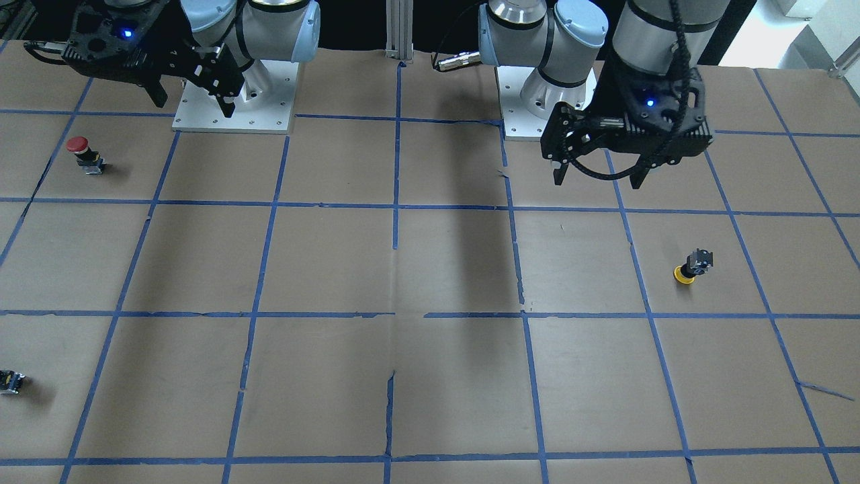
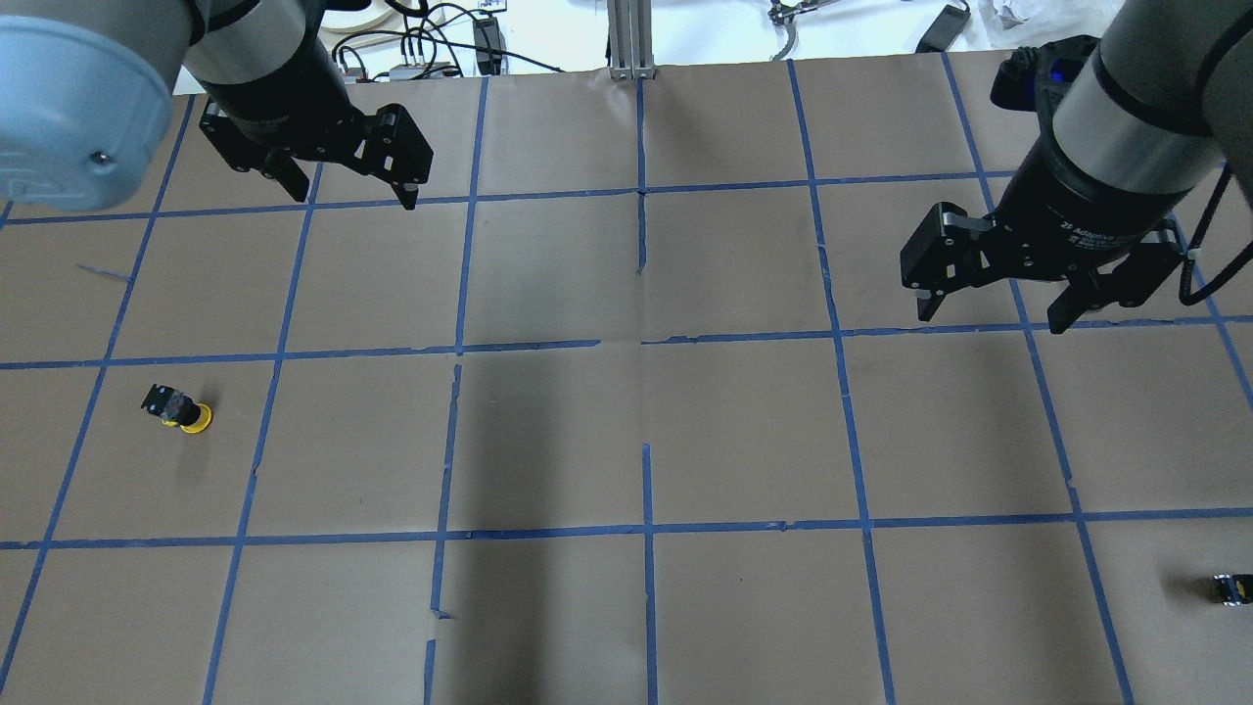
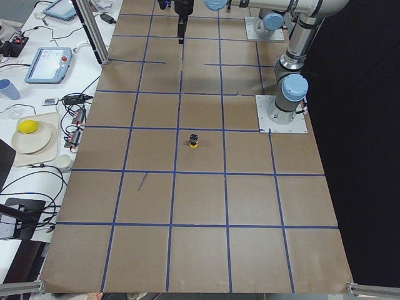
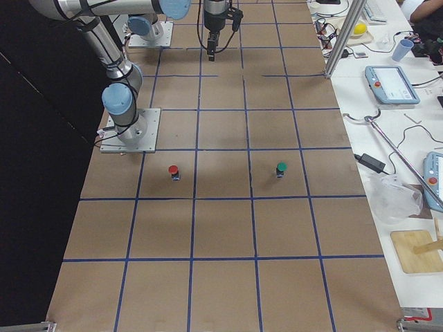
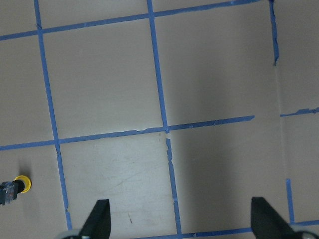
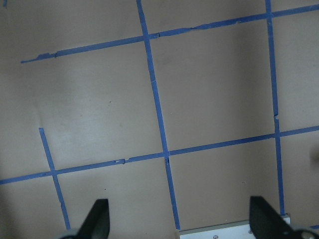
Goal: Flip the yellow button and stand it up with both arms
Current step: 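Move the left gripper down toward the yellow button lying on its side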
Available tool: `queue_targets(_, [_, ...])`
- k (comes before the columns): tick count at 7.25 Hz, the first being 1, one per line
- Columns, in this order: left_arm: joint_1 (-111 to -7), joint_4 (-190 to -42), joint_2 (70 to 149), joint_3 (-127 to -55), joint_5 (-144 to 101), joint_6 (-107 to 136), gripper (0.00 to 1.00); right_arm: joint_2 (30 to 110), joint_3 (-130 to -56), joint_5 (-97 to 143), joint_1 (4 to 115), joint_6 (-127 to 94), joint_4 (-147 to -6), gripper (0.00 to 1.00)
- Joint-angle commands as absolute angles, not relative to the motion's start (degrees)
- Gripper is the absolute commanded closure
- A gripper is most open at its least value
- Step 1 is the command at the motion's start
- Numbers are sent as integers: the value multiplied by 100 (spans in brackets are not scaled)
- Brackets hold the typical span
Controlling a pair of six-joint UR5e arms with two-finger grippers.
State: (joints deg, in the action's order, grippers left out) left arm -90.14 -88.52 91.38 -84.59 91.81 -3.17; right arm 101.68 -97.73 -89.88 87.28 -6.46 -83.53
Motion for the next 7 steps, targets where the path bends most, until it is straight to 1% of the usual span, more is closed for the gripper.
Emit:
queue_targets(1, [-8921, -8859, 8888, -8576, 9010, -308, 0, 10178, -9782, -8982, 8728, -642, -8350, 0])
queue_targets(5, [-8859, -8921, 8903, -8754, 9052, -351, 0, 10169, -9782, -8974, 8728, -633, -8367, 0])
queue_targets(6, [-8659, -8964, 8912, -8867, 9427, -717, 0, 10178, -9782, -8965, 8728, -642, -8376, 0])
queue_targets(7, [-8109, -8904, 8912, -9068, 9439, -1086, 0, 10160, -9774, -8982, 8728, -615, -8393, 0])
